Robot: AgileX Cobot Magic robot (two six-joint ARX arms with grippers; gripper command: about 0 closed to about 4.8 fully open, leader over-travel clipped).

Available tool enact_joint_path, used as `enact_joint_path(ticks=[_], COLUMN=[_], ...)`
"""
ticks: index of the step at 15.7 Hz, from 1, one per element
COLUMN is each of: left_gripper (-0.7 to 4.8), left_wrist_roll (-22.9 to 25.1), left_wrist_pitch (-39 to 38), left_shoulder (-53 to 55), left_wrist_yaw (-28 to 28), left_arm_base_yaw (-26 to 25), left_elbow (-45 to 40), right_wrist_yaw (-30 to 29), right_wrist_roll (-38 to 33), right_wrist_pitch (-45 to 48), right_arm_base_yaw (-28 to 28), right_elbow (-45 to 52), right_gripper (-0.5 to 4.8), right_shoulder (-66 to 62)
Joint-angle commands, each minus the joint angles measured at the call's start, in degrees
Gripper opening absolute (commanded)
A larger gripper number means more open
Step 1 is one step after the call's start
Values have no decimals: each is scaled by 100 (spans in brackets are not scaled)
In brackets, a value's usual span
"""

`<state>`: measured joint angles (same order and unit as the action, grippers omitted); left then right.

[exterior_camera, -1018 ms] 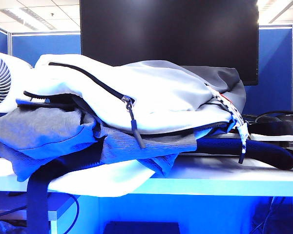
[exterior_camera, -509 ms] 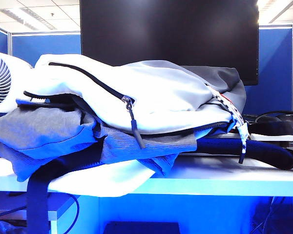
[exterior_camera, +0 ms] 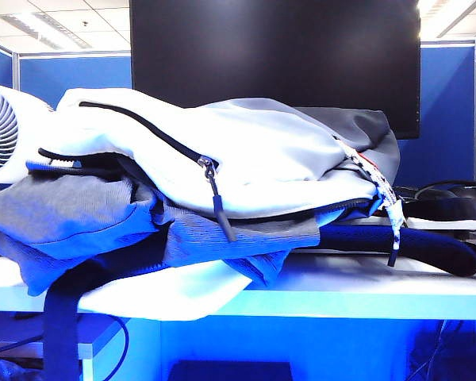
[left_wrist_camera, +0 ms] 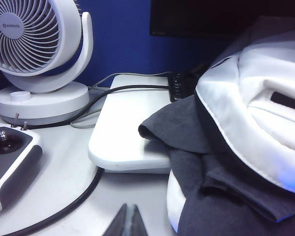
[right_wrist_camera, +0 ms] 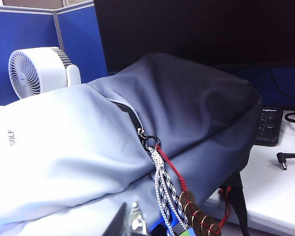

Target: Put the gray clothes into the backpack.

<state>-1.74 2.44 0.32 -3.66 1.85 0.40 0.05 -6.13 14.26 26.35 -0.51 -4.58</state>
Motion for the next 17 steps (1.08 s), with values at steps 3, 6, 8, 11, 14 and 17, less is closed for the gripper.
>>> enact_joint_path(ticks=[3, 6, 8, 11, 14, 17], left_gripper=[-3, -3, -3, -3, -3, -3], left_wrist_roll=[22, 22, 22, 22, 22, 22], left_wrist_pitch=[83, 79, 61, 17, -24, -22], left_shoulder=[-13, -13, -13, -13, -13, -13], left_wrist_yaw=[-20, -20, -20, -20, -20, -20], left_arm_base_yaw=[2, 2, 2, 0, -2, 0], left_elbow=[2, 2, 2, 2, 2, 2], right_wrist_yaw=[28, 529, 490, 254, 282, 278], right_wrist_roll=[98, 568, 306, 13, 35, 28], right_wrist_pitch=[52, -638, -1099, -1239, -1495, -1488], right_arm_base_yaw=[-4, -380, -1178, -2107, -2282, -2282], right_elbow=[20, 20, 20, 20, 22, 22], right_gripper=[-5, -5, -5, -5, -5, -5], right_shoulder=[-7, 168, 446, 448, 448, 448])
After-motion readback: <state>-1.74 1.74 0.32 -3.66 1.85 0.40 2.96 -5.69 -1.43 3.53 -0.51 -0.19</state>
